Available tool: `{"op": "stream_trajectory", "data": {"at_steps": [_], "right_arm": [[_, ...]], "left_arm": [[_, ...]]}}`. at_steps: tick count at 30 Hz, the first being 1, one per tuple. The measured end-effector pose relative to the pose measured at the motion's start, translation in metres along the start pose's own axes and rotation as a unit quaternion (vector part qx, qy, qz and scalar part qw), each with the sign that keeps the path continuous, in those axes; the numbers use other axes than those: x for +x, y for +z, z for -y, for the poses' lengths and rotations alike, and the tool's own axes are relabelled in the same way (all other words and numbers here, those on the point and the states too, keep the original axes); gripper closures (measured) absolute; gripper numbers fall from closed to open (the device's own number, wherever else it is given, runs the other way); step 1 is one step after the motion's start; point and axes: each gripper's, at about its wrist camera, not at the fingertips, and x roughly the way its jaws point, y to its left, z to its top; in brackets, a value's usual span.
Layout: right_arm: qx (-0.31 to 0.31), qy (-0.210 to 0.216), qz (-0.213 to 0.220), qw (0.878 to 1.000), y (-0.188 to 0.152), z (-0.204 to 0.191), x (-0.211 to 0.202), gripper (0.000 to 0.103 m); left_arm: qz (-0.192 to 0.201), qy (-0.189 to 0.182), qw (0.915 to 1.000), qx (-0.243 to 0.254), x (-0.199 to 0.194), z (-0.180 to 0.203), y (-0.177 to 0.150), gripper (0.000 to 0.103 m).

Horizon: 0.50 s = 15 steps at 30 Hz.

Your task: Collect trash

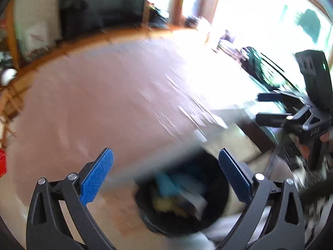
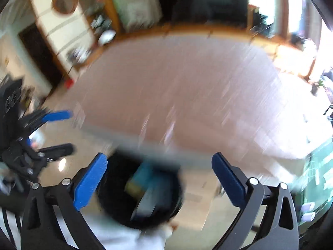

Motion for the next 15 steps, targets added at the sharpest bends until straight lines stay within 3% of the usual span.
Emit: {"op": "stream_trajectory", "data": {"at_steps": [2, 5, 10, 15], "right_arm": [[0.019, -0.031, 0.025, 0.999, 0.027, 0.028, 0.012, 0.004], [0.046, -0.078, 0.028, 0.995, 0.058, 0.069, 0.041, 0.004], [0.085, -0.129, 0.003, 0.988, 0.098, 0.134, 0.094, 0.004], [0.092, -0.173, 0.007, 0.981, 0.112, 0.164, 0.122, 0.004]], "left_arm": [[0.017, 0.042, 0.9987, -0.022, 0.01, -0.028, 0.021, 0.002], [0.011, 0.089, 0.9938, -0.066, 0.039, -0.073, 0.047, 0.002], [-0.007, 0.125, 0.9855, -0.114, 0.081, -0.125, 0.076, 0.002], [-0.03, 0.139, 0.9789, -0.146, 0.115, -0.162, 0.087, 0.002]]}}
